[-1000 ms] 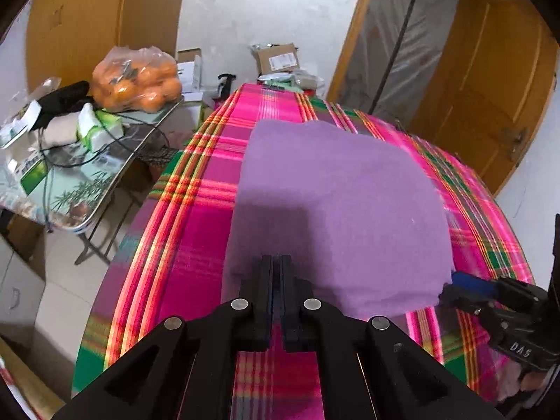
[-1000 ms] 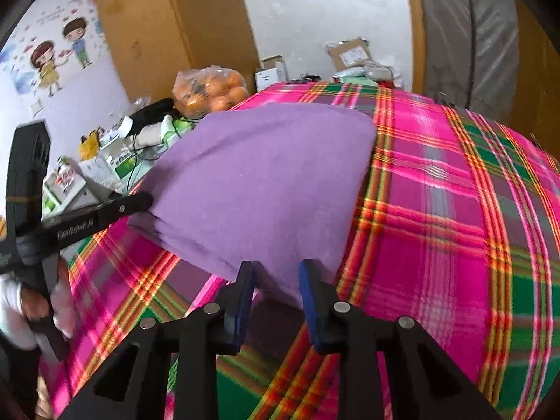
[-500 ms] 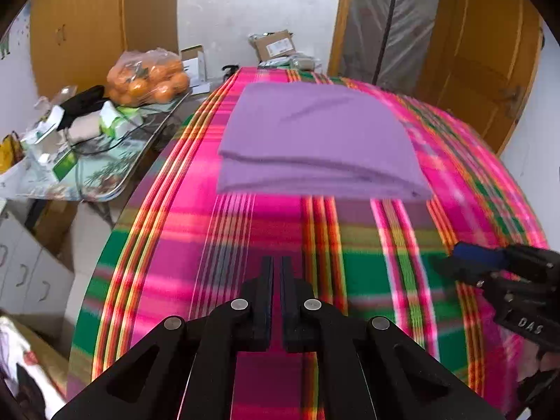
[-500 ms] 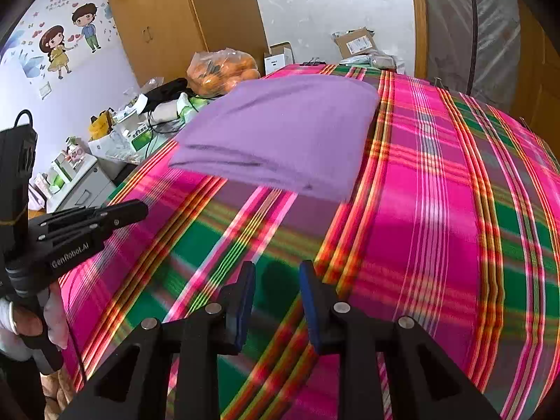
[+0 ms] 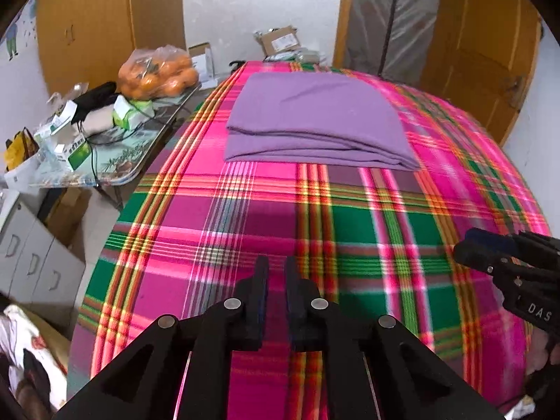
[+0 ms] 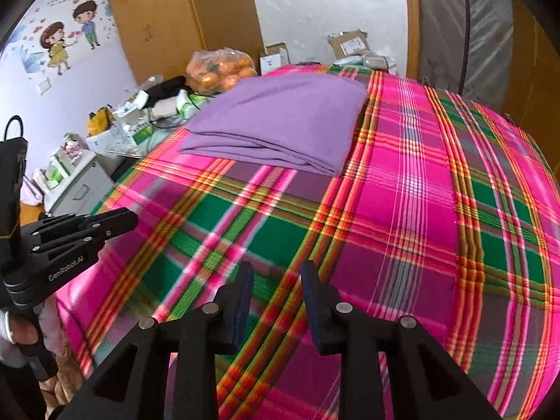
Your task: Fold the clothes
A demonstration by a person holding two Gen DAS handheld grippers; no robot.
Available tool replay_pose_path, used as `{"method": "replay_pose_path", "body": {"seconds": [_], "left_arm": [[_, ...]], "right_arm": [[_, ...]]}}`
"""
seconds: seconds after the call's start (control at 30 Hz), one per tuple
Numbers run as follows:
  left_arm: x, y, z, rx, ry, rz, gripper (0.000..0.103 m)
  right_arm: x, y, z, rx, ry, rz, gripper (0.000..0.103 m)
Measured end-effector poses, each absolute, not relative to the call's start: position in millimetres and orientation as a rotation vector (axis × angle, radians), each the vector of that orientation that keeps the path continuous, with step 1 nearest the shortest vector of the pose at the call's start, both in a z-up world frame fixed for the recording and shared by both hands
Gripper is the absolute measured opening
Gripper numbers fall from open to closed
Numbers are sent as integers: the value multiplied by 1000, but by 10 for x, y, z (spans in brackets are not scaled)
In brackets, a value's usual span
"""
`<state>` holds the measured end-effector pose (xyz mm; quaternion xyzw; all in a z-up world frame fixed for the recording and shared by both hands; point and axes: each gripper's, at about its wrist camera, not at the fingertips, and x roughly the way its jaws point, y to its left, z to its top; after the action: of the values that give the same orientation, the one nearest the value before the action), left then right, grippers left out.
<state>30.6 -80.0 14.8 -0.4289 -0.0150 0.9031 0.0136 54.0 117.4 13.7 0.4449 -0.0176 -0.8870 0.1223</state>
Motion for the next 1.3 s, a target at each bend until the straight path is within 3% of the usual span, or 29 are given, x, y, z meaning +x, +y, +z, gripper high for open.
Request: {"method": "replay_pose_path", "body": {"seconds": [0.4, 0.67, 0.9, 1.03, 1.3], "left_arm": [[116, -743, 44, -1353, 0, 2875, 13], [67, -786, 34, -1346, -11, 2897, 34], [19, -805, 26, -1348, -17, 2906, 44], [-6, -797, 9, -1347, -14, 2882, 56], [-76, -775, -5, -1349, -3, 2854, 66]], "right_arm": [[352, 1126, 29, 1268, 8, -2627, 34], [270, 1102, 24, 1269, 21, -2628, 40], [219, 1058, 9, 1275, 61, -2645, 42], [208, 1038, 11, 1279, 72, -2658, 42], [164, 1058, 14, 1288, 65, -2683, 43]]}}
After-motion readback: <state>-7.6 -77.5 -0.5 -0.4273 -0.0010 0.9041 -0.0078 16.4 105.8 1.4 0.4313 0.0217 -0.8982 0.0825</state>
